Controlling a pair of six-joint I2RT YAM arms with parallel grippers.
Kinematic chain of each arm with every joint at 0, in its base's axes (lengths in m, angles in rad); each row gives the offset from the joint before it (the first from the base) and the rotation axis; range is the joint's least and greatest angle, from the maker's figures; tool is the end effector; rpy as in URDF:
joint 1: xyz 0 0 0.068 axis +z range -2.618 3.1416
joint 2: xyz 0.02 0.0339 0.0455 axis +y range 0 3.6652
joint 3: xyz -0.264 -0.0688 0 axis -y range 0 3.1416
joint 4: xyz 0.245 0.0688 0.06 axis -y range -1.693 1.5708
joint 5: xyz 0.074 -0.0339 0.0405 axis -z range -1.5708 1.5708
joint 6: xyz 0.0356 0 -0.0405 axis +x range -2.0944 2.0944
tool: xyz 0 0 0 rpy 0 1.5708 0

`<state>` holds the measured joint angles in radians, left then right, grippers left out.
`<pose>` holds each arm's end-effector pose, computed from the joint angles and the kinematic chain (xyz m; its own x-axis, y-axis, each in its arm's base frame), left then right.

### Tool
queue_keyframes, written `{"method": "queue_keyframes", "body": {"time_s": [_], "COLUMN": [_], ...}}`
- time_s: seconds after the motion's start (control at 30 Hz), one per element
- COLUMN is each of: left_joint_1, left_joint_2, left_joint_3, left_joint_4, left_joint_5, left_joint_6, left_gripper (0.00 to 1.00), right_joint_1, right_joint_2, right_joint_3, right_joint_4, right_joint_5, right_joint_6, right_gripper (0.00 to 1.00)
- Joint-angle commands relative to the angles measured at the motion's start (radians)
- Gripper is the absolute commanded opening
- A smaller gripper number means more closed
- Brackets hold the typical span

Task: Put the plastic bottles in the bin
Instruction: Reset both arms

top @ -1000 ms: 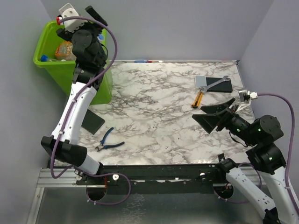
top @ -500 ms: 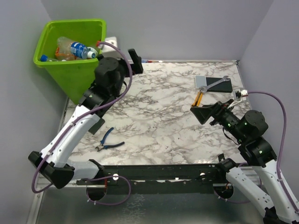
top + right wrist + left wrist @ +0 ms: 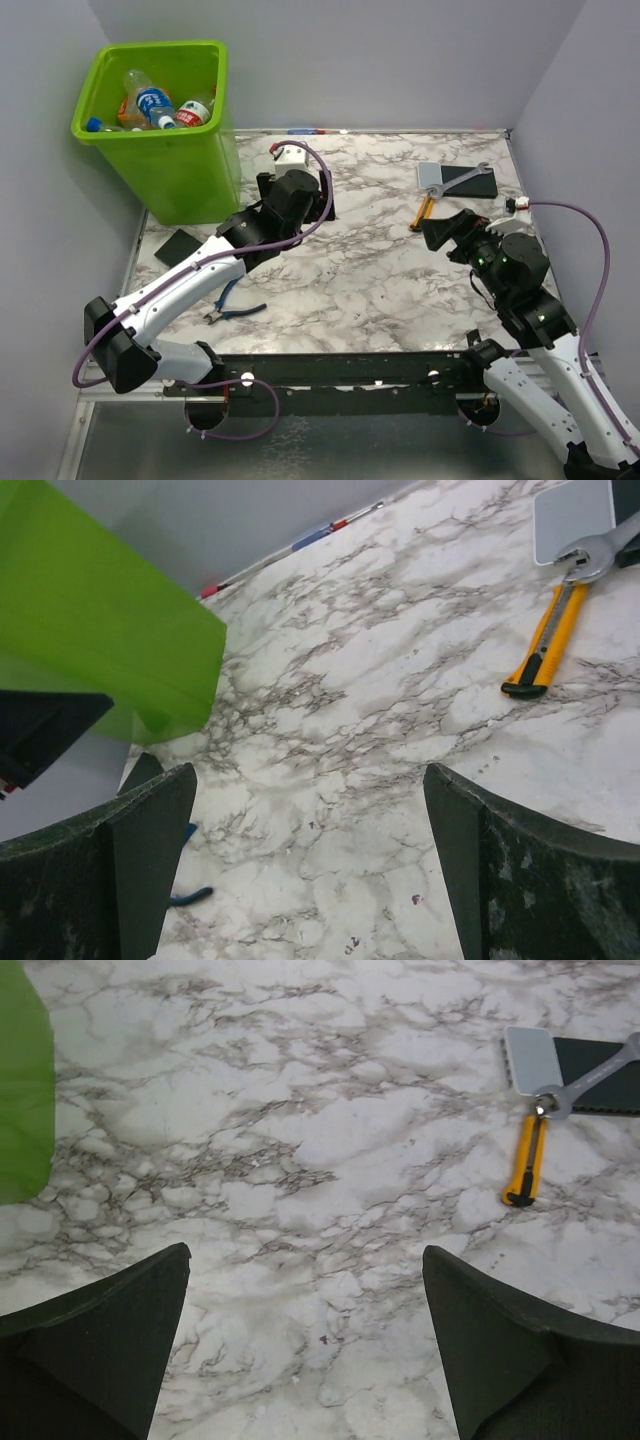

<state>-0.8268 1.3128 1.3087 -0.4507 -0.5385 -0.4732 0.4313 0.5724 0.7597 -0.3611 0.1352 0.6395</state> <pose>0.2111 -0.2023 0.3818 -0.4105 -0.1318 -0.9023 0.1489 0.9665 -0.2089 0.1249 0.0522 0.3422 -0.3013 0.5123 -0.8042 -0.1419 0.8099 0.5691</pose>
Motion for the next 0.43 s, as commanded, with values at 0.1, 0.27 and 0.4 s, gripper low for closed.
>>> {"method": "queue_keyframes", "body": {"time_s": [0.1,0.27,0.4], "left_joint_1": [-0.004,-0.003,-0.004], "left_joint_2": [-0.010,-0.010,-0.008], "left_joint_3": [-0.103,-0.181,-0.230], "left_joint_4": [-0.003,0.049,0.082], "left_joint_5": [-0.110,-0.115,-0.095], "left_joint_6": [-0.111,-0.105,-0.089], "left_gripper": [0.99,0.99,0.99], "right_joint_1": [0.005,0.005,0.006], "right_joint_2": [-0.061,-0.092,-0.062], "right_joint_3": [-0.083,-0.123,-0.105], "right_joint_4": [0.009,0.058,0.035], "right_joint_5": [0.134,0.146,0.156], "right_joint_6": [0.098,0.106,0.097], "right_gripper": [1.00,1.00,1.00]}}
